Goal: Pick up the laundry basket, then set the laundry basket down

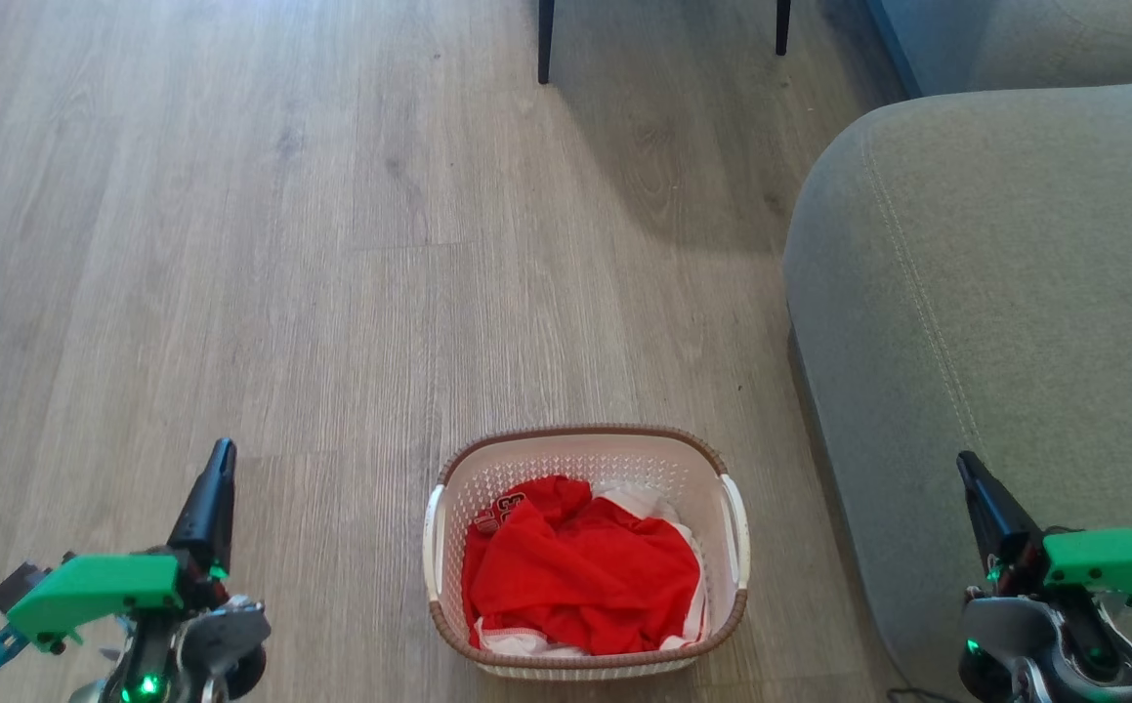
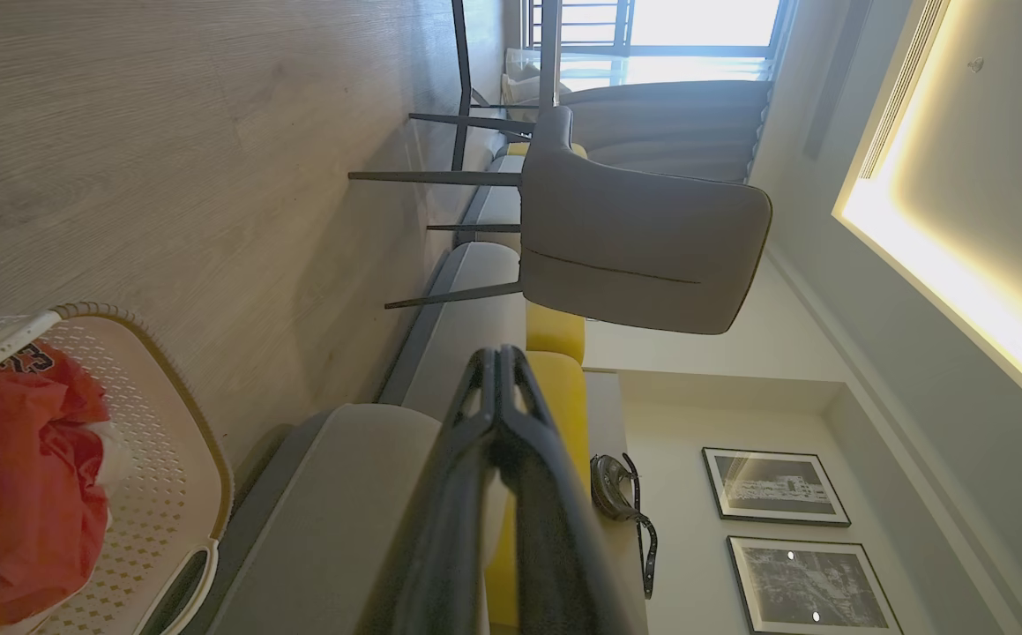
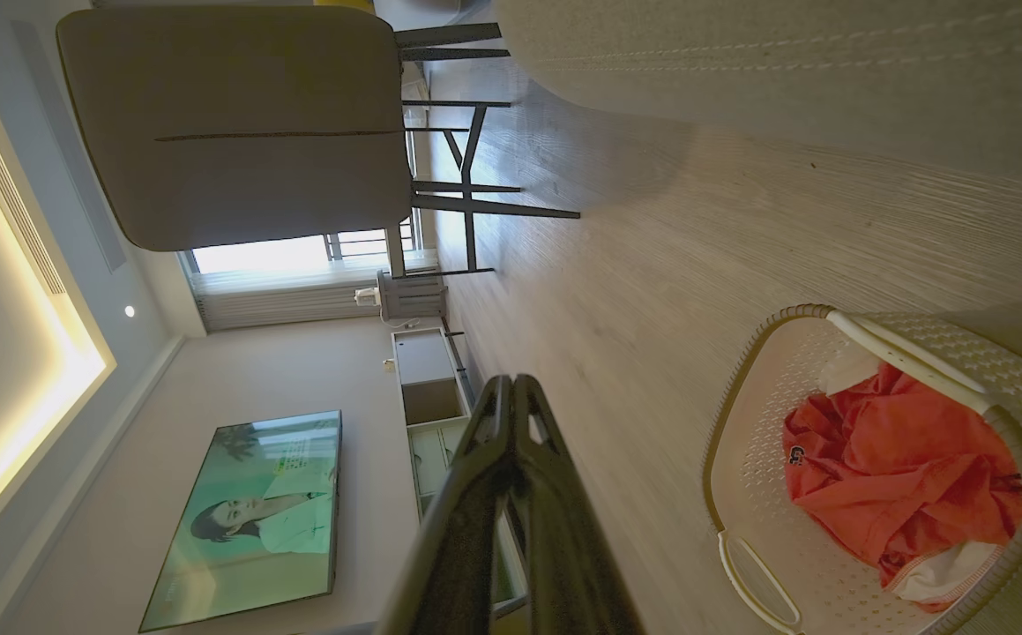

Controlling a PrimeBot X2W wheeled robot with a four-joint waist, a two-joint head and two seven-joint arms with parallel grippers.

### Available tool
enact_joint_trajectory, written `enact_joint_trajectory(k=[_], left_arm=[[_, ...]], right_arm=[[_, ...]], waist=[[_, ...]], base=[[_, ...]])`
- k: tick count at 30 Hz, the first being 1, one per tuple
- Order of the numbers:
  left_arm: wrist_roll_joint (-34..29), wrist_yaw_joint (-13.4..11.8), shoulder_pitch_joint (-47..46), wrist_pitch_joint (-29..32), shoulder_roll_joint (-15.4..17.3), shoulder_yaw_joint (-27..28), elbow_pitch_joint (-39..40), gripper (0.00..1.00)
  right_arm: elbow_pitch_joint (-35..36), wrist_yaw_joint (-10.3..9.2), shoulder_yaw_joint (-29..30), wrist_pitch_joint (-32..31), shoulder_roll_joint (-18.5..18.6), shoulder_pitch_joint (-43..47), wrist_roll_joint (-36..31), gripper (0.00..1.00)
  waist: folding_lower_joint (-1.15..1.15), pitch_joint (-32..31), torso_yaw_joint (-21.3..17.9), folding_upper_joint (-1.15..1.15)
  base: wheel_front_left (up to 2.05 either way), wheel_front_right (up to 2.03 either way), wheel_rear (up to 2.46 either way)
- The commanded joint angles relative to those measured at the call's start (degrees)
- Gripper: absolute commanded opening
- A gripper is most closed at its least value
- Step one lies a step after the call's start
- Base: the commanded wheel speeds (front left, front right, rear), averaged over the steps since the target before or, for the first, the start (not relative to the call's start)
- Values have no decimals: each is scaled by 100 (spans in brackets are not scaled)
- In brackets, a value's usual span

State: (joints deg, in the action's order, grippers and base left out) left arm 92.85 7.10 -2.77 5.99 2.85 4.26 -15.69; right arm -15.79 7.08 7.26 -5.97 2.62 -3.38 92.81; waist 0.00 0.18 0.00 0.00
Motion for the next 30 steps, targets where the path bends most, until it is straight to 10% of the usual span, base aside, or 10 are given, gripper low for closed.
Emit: enact_joint_trajectory(k=[1, 17, 18, 30], left_arm=[[-46, 39, -339, 27, 26, 199, 166, 0], [-52, 39, -340, 33, 21, 206, 166, 0], [-7, -5, 4, 3, -11, 1, -21, 100], [-126, -3, 135, -145, -26, -23, -211, 100]], right_arm=[[178, 41, -95, -34, 45, -279, -46, 0], [178, 41, -89, -39, 41, -279, -52, 0], [-16, 0, 3, 2, -8, 2, -4, 100], [-181, 3, -18, 150, -46, 112, -125, 100]], waist=[[0, 0, 0, 0], [0, 0, 0, 0], [0, 0, 0, 0], [0, 13, -9, 0]], base=[[0, 0, 0], [0, 0, 0], [0, 0, 0], [0, 0, 0]])
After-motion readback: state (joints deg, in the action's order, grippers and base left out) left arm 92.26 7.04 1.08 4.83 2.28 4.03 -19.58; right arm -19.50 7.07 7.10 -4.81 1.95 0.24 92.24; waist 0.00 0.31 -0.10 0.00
